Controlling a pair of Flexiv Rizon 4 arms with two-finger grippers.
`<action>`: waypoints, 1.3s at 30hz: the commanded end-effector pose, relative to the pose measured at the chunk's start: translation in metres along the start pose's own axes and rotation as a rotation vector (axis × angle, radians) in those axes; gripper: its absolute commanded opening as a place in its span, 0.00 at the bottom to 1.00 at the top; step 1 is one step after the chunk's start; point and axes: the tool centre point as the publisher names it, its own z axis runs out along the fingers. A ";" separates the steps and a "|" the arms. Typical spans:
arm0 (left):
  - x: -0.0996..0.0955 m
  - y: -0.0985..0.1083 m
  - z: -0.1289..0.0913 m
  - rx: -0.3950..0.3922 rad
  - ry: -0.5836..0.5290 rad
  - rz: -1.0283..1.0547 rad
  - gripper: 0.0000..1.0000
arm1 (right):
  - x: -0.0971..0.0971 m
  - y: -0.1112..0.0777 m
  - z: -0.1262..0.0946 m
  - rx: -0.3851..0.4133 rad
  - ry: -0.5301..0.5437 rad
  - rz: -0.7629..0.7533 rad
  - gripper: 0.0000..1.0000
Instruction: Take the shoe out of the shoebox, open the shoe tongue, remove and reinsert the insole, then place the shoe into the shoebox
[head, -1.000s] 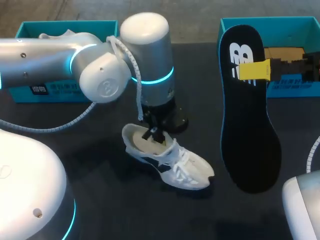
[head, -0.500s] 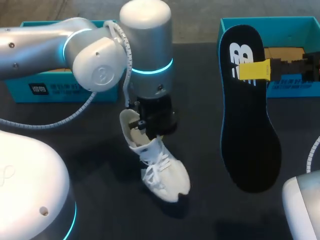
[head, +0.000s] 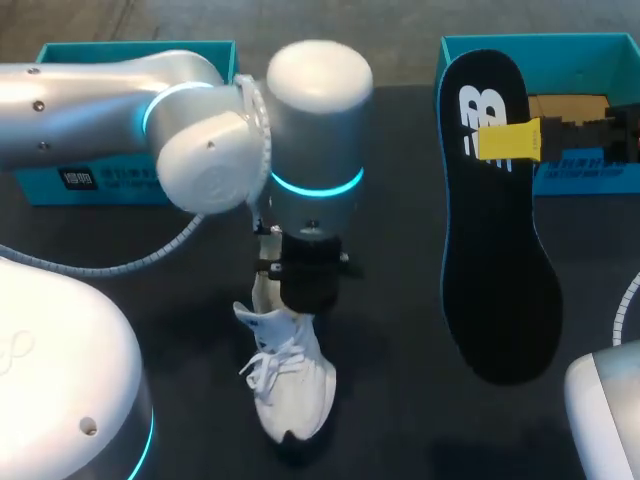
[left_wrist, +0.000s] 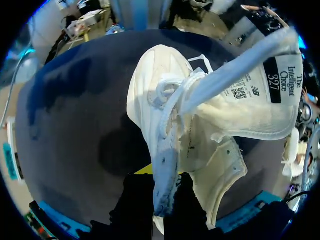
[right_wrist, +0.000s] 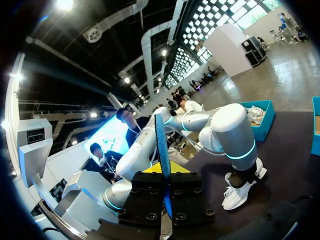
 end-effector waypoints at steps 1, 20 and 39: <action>-0.014 -0.008 0.009 -0.008 0.034 0.101 0.00 | 0.010 -0.006 0.011 -0.299 -0.010 0.002 0.00; -0.066 -0.024 0.030 0.015 0.018 -0.003 0.00 | 0.010 -0.006 0.011 -0.299 -0.010 0.002 0.00; -0.079 -0.018 0.010 0.011 -0.069 -0.110 1.00 | 0.010 -0.006 0.011 -0.299 -0.010 0.002 0.00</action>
